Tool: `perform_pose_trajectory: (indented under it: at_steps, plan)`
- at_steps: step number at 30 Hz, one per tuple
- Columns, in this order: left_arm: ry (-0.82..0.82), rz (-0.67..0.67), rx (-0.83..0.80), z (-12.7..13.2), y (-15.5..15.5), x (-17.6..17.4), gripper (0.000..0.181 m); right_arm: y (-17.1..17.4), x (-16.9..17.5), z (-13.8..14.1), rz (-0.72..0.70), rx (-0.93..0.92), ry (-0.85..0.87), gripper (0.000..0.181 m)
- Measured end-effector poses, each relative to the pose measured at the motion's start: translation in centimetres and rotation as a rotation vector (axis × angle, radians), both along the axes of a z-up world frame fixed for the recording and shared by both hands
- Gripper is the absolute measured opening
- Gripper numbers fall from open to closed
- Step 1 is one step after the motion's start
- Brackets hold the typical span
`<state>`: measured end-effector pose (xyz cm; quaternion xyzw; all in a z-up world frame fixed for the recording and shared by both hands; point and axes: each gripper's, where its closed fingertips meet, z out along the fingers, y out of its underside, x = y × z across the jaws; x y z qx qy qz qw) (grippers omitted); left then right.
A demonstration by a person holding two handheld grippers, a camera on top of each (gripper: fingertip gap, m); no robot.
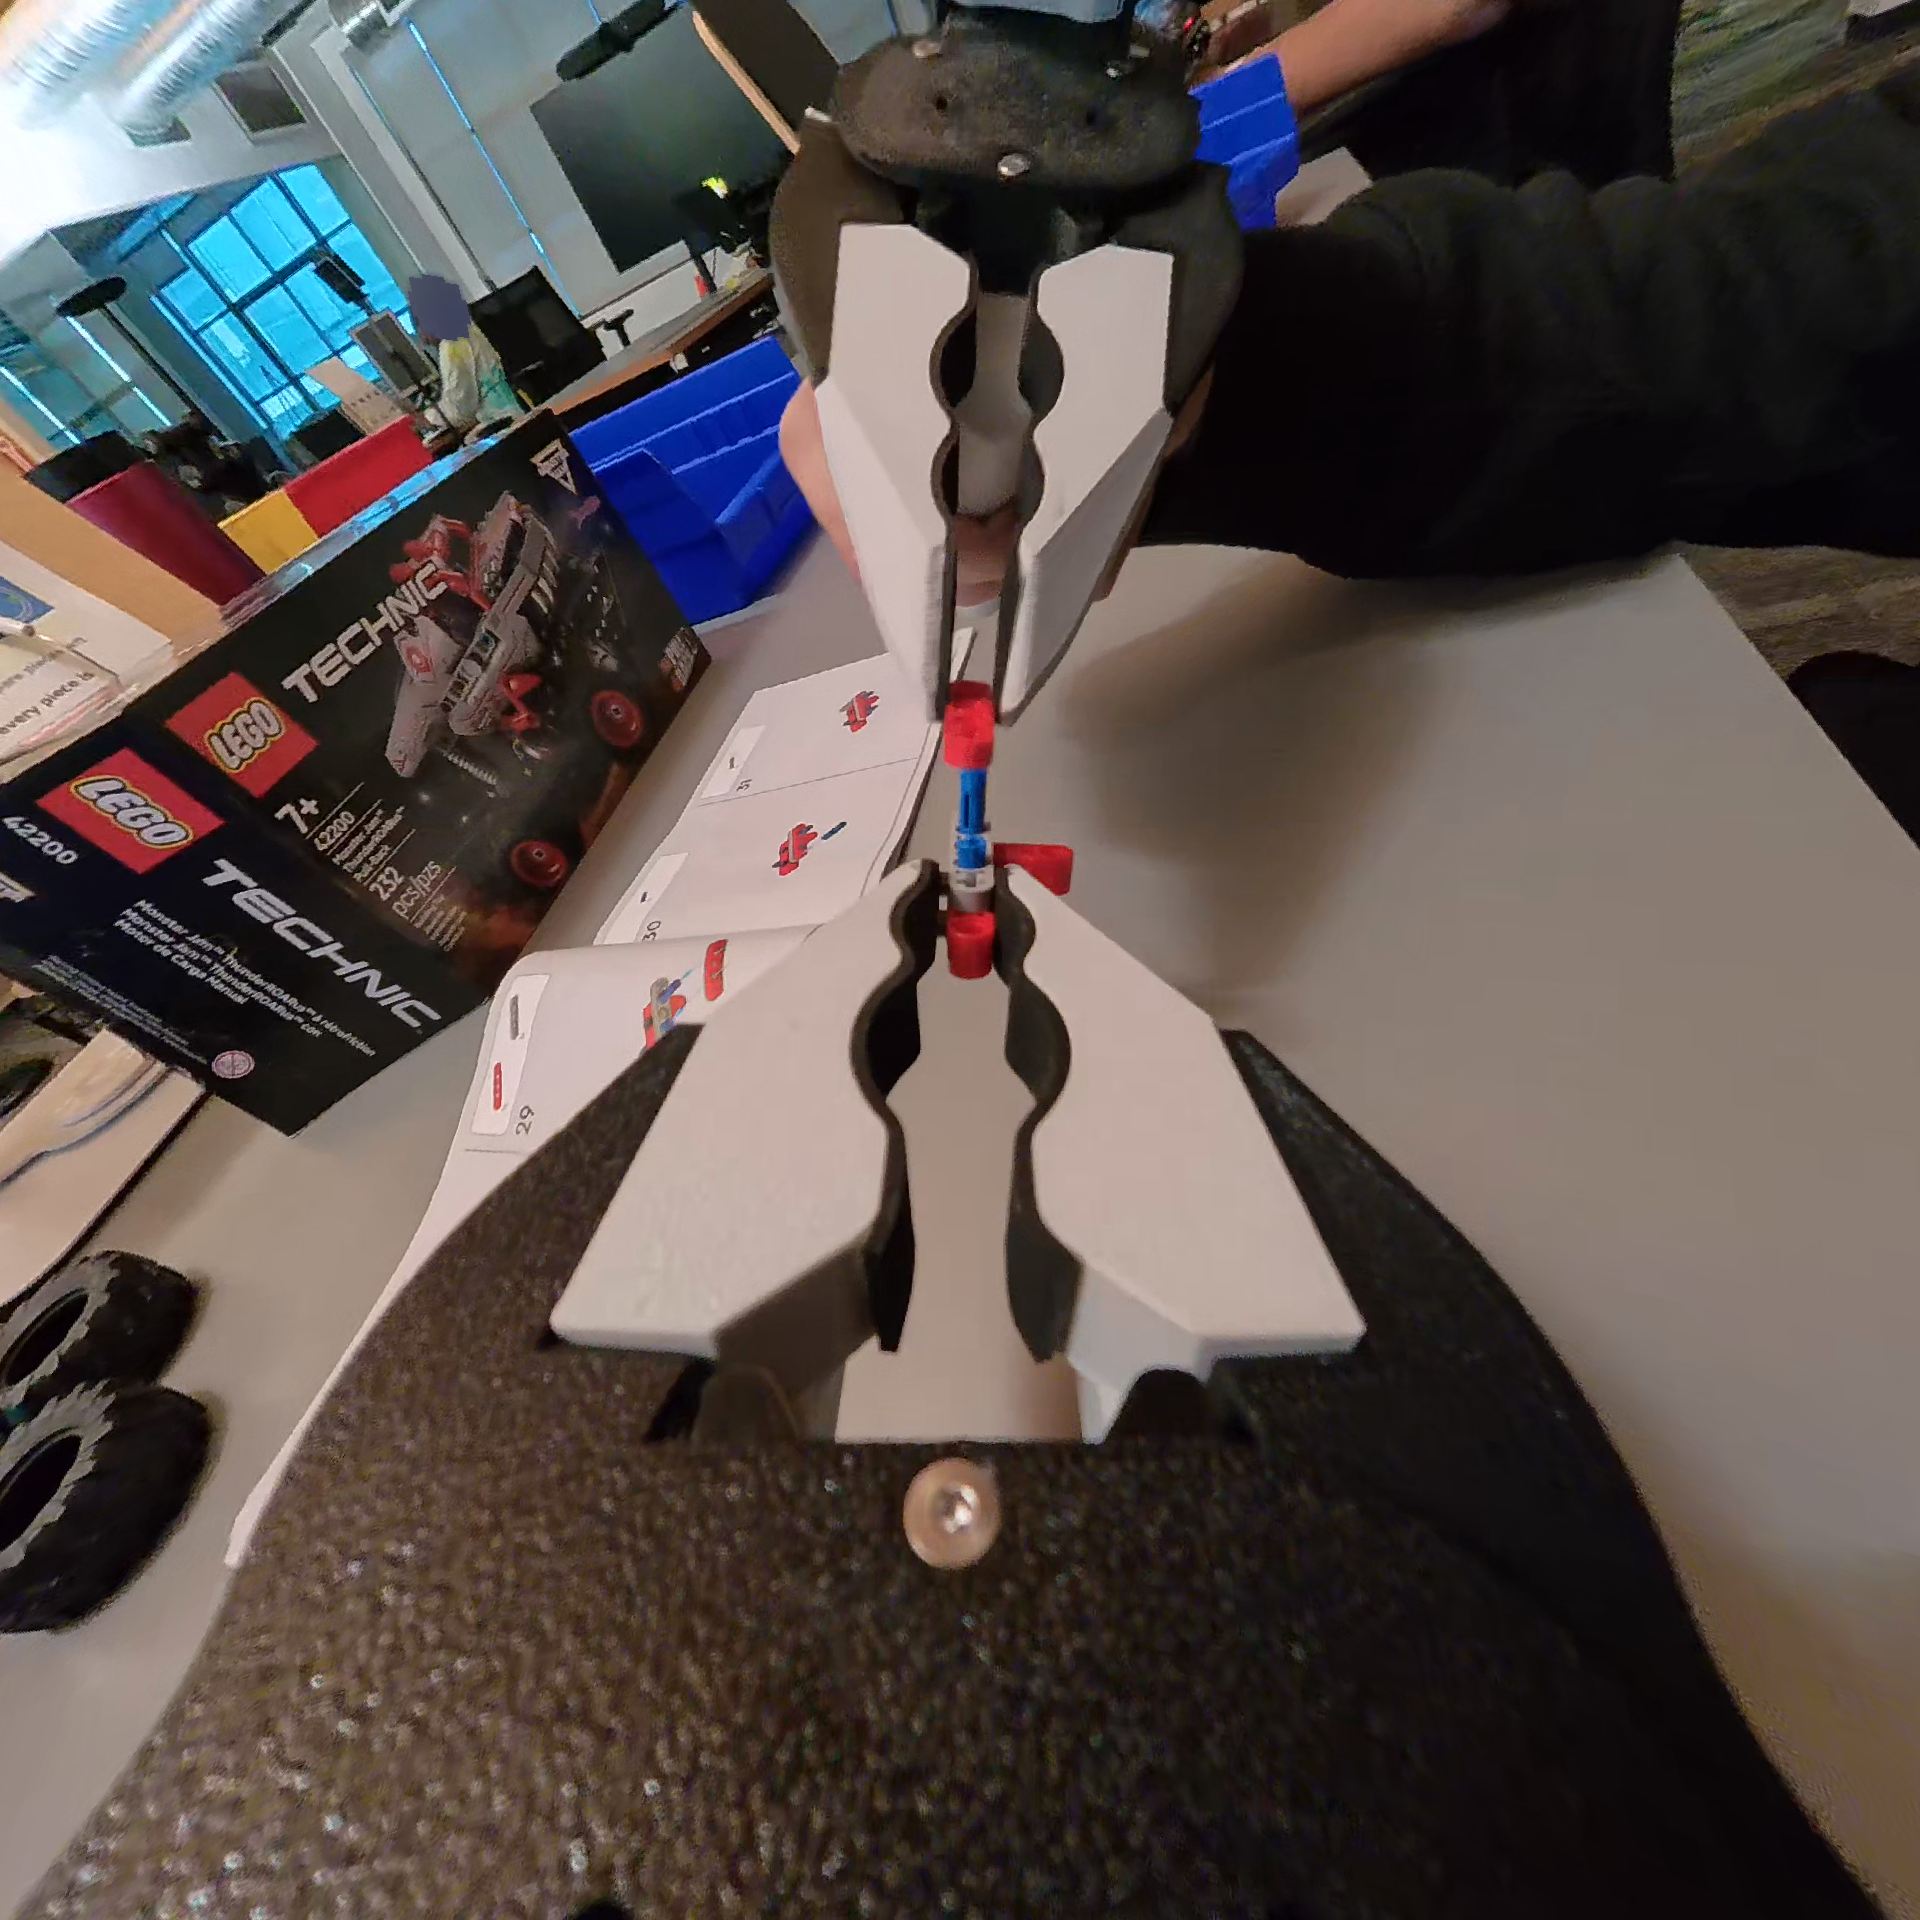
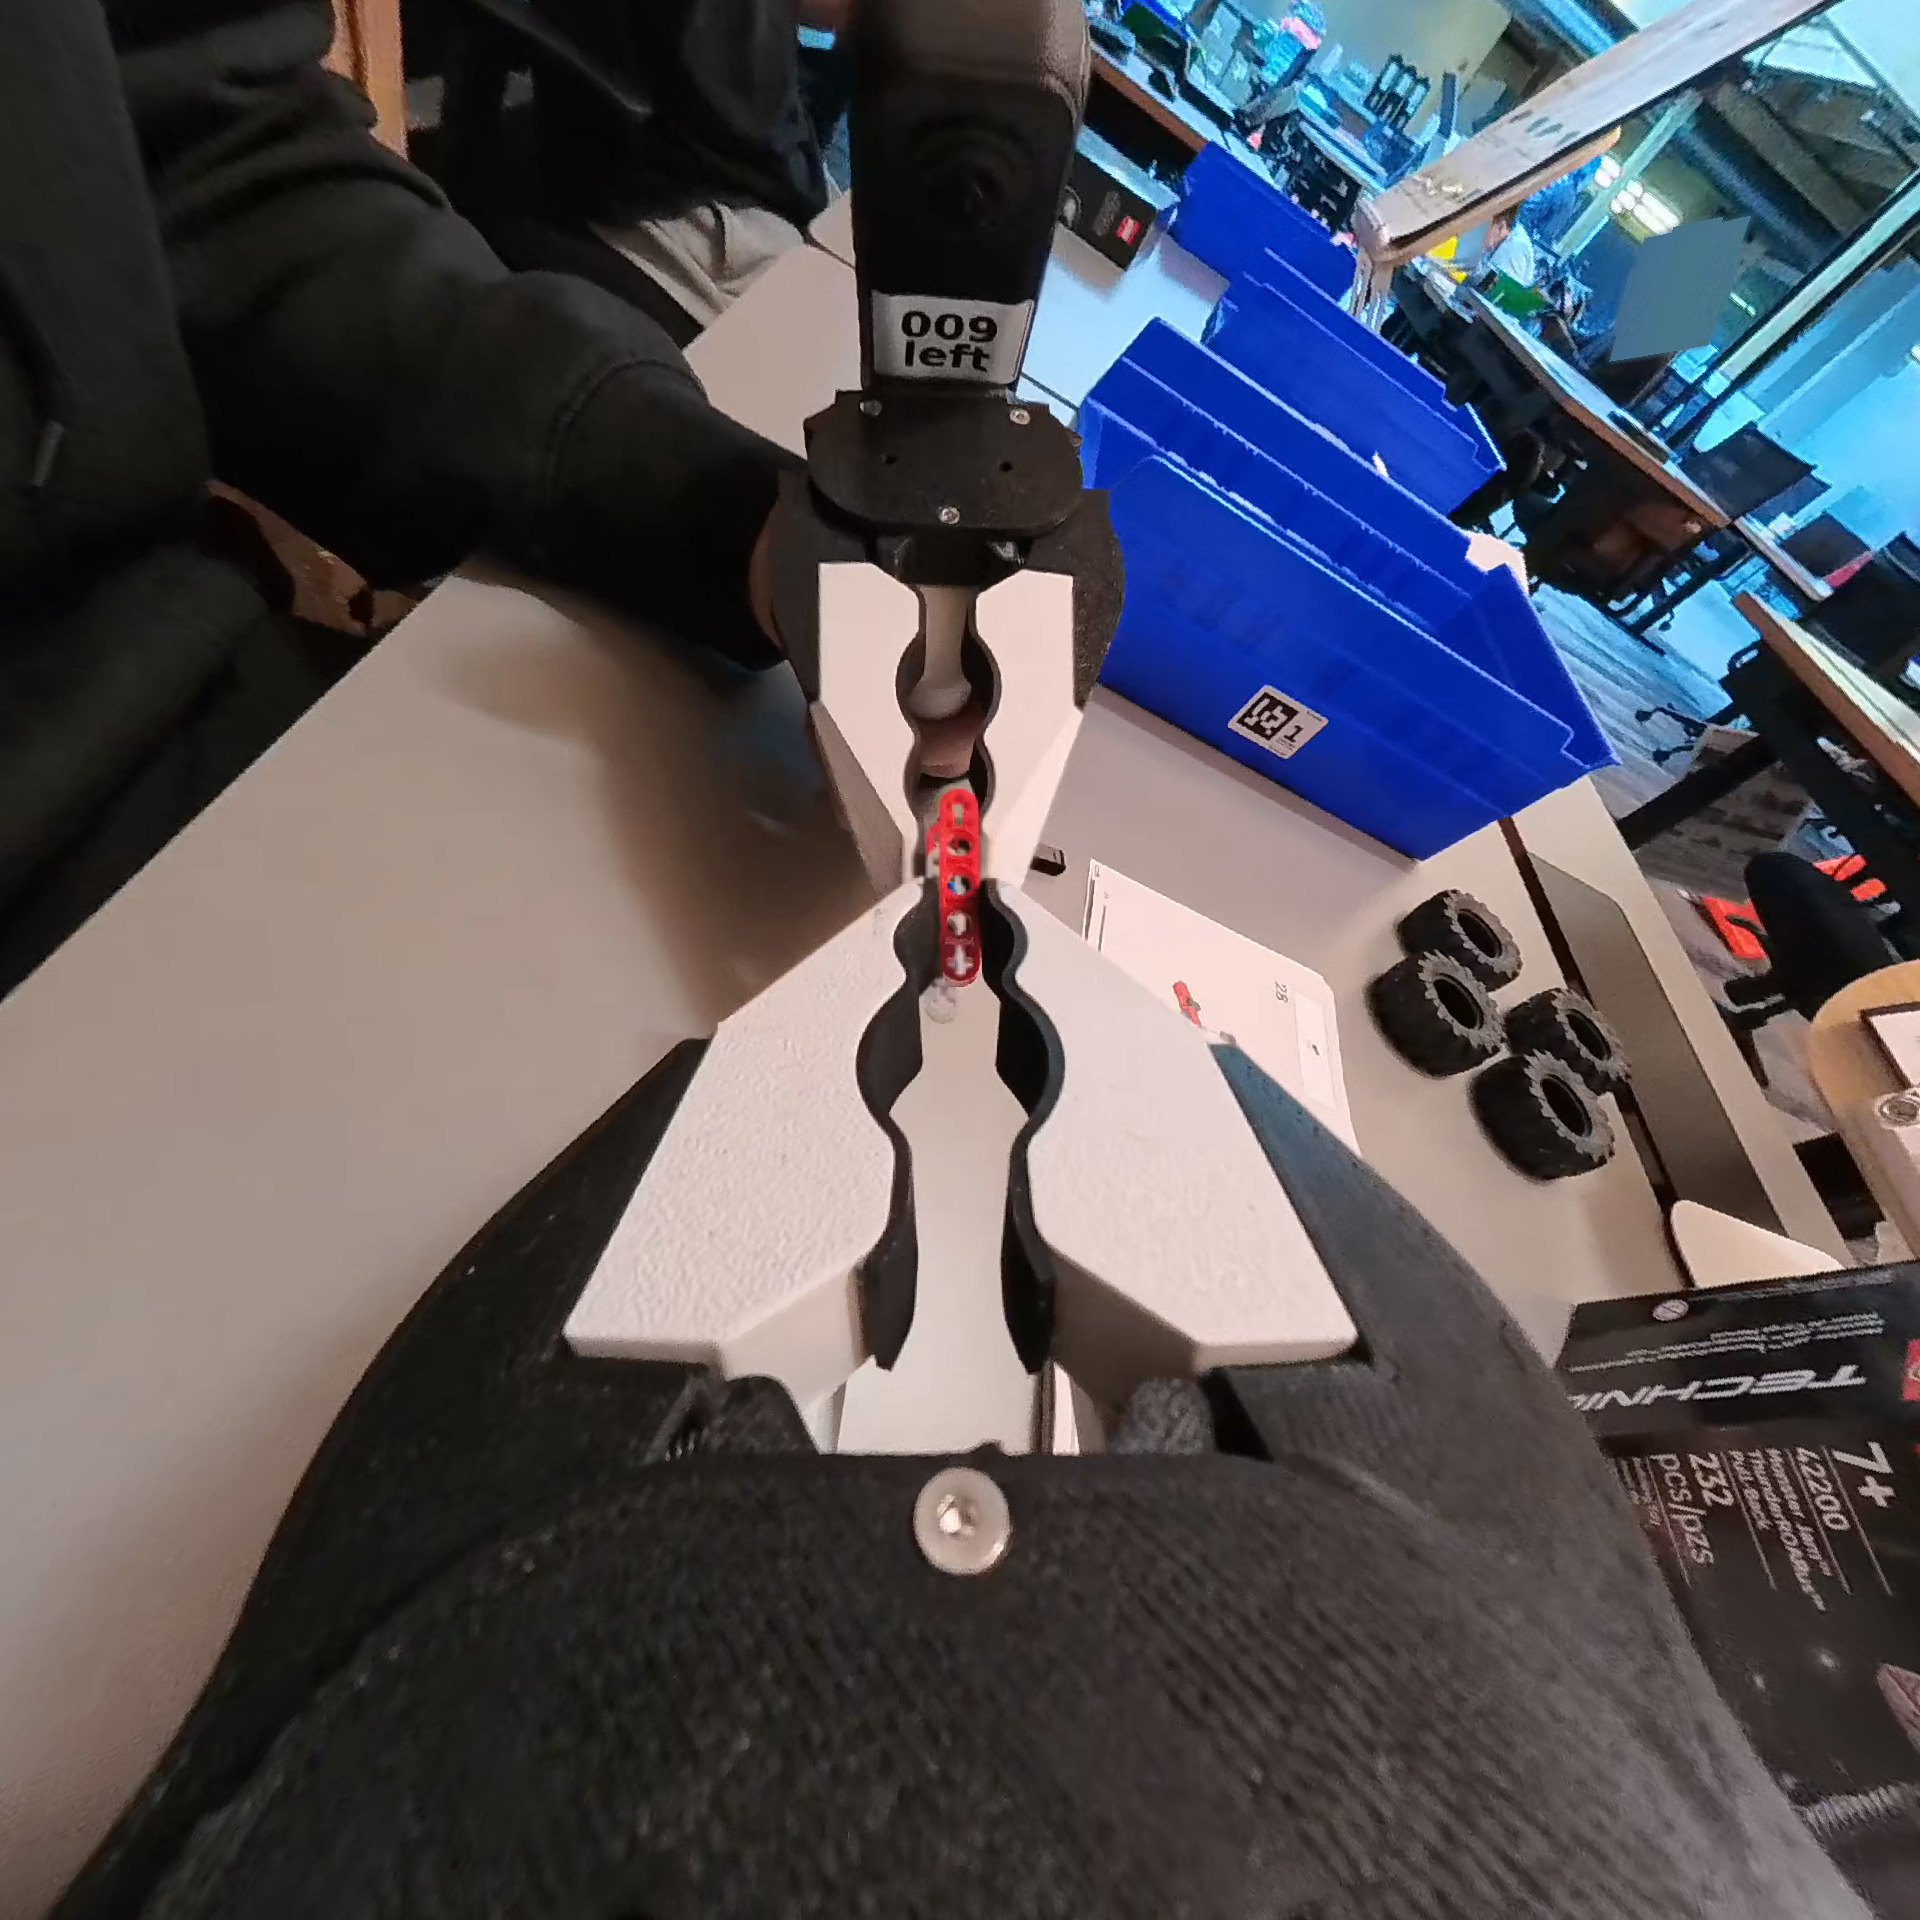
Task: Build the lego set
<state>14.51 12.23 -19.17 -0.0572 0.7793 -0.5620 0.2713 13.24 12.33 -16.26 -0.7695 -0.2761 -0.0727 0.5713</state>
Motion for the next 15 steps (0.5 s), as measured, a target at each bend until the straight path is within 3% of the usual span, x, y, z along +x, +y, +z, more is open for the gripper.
perform_pose_trajectory:
  at_steps: [15]
  plan:
    - [-0.017, -0.038, -0.067, 1.07, 0.01, -0.60, 0.007, 0.33, -0.61, 0.37, 0.030, 0.039, 0.058, 0.005]
